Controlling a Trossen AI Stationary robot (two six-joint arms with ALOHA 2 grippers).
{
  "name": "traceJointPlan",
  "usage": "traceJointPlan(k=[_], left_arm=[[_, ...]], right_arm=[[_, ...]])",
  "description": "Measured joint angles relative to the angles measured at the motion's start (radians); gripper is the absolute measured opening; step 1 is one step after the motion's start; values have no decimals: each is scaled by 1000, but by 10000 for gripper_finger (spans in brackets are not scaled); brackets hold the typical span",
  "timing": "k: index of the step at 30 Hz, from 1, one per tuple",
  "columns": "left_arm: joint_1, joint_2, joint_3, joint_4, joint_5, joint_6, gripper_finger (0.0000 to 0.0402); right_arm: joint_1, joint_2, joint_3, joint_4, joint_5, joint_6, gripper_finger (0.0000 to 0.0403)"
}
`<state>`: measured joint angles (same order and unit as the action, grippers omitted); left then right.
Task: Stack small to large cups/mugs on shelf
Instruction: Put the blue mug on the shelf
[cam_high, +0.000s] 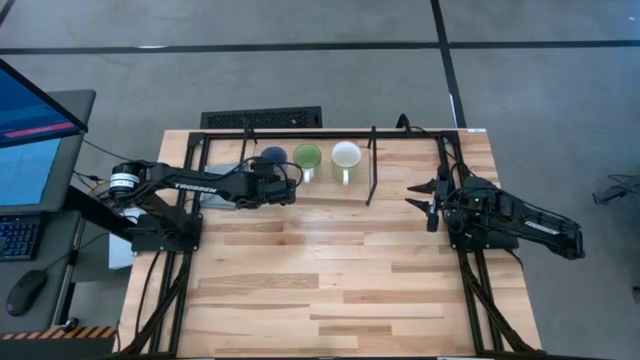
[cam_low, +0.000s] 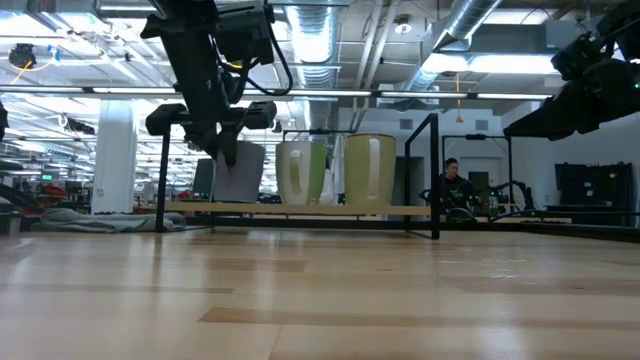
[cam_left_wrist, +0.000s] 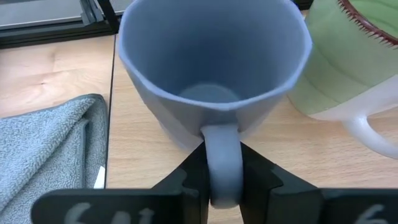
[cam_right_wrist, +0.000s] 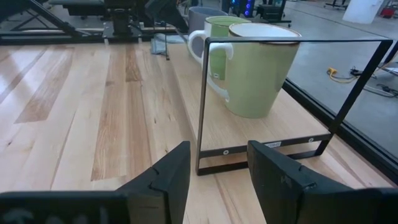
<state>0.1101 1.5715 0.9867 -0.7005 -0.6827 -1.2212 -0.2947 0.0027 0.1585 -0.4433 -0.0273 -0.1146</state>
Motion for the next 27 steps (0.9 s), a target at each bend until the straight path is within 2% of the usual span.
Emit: traceJointPlan(k=[9,19,27], left_arm=[[0,0,0,1,3,3,38],[0,0,0,1,3,3,72],[-12,0,-1,3,-11,4,78]], right_arm=[[0,0,0,-1,0,0,182],[0,0,0,-2,0,0,182],[0,0,0,-2,0,0,180]])
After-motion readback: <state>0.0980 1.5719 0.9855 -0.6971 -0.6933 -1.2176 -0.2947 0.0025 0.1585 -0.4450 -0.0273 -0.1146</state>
